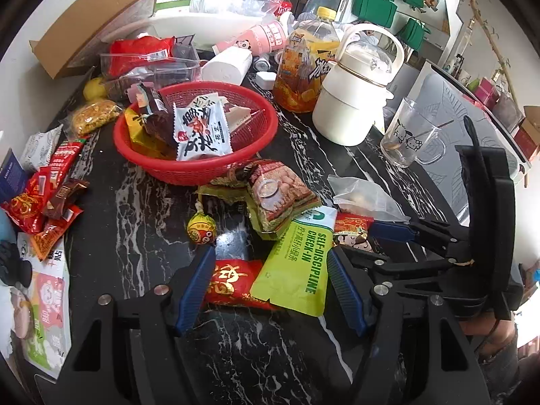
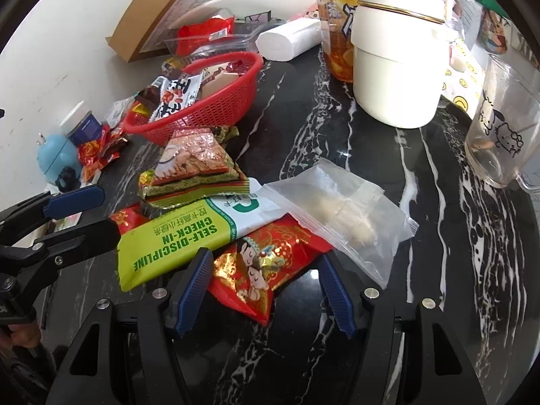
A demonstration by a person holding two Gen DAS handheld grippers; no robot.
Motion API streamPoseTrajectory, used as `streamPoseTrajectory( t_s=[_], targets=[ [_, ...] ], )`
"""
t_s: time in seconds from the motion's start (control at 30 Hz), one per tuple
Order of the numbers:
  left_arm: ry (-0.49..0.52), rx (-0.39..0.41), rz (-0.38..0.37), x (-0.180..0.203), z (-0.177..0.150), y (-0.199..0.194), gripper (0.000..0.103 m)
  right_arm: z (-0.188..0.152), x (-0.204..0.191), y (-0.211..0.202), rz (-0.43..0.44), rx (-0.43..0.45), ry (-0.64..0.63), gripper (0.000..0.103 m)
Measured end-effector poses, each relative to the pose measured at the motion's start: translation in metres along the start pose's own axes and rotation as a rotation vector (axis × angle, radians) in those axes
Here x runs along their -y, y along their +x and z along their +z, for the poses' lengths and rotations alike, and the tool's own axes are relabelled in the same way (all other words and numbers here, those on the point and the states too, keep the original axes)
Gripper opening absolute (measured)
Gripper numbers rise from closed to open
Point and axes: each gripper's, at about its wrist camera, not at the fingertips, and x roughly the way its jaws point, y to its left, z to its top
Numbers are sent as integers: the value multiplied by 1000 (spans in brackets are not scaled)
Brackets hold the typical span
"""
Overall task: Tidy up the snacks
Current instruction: 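Grasp the green SELF-DISCIPLINE bar with the left tool while the right tool grasps the red-gold candy packet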
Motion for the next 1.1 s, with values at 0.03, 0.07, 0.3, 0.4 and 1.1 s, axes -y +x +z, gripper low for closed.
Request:
streamPoseTrajectory(
  t_s=[0.03, 0.07, 0.3, 0.4, 1.1],
  targets=[
    [-2, -6, -8, 0, 0, 2, 67, 0, 0, 1, -4, -1, -3, 65],
    [-3, -9, -14, 0, 0, 4, 67, 0, 0, 3, -9, 0, -7, 65],
    [43, -23, -43, 11, 3, 14, 67, -5, 6, 0, 1, 6, -18, 29],
    [63, -35, -50, 17, 3, 20, 67, -8, 11, -3, 17, 8, -4, 26],
    [175, -114, 72, 56, -7, 68, 56, -37, 52, -33, -9, 29, 74, 26]
  ],
)
